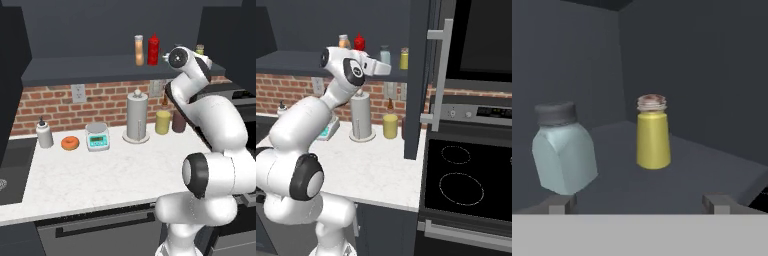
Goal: Put the shaker and condiment bottle from the counter next to their counterparts in the cabinet.
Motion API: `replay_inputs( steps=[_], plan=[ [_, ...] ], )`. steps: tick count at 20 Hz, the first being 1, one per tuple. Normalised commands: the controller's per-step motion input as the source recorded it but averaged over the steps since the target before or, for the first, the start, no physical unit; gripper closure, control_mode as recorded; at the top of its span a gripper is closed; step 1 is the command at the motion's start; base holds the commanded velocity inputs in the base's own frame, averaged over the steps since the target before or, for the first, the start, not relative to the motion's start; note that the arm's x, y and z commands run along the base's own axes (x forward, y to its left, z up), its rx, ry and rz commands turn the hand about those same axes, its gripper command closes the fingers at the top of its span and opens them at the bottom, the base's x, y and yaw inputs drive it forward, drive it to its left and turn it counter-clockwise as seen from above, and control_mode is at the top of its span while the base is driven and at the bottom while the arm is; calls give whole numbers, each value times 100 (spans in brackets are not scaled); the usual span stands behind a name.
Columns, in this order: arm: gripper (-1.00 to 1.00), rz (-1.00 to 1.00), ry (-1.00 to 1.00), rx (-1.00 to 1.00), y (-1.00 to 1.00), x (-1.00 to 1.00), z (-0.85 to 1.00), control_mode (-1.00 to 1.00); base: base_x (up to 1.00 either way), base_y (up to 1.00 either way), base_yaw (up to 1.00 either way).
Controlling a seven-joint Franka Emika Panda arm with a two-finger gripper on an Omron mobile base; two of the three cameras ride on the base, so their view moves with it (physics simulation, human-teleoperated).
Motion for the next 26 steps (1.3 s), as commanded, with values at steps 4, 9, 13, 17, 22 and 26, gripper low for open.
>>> replay_inputs(
  steps=[4, 9, 13, 17, 22, 26],
  plan=[
    [-100, 0, -5, 0, 0, -100, 0, -100, 0, 0, 0],
    [-100, 0, -8, 0, 6, -100, 0, -100, 0, 0, 0],
    [-100, 0, -10, 0, 31, -100, -5, -100, 0, 0, 0],
    [-100, 0, 0, 0, 23, -100, -57, -100, 0, 0, 0],
    [-100, 0, 11, 0, 9, -100, -90, -100, 0, 0, 0],
    [-100, 0, 14, 0, 4, -97, -95, -100, 0, 0, 0]
  ],
)
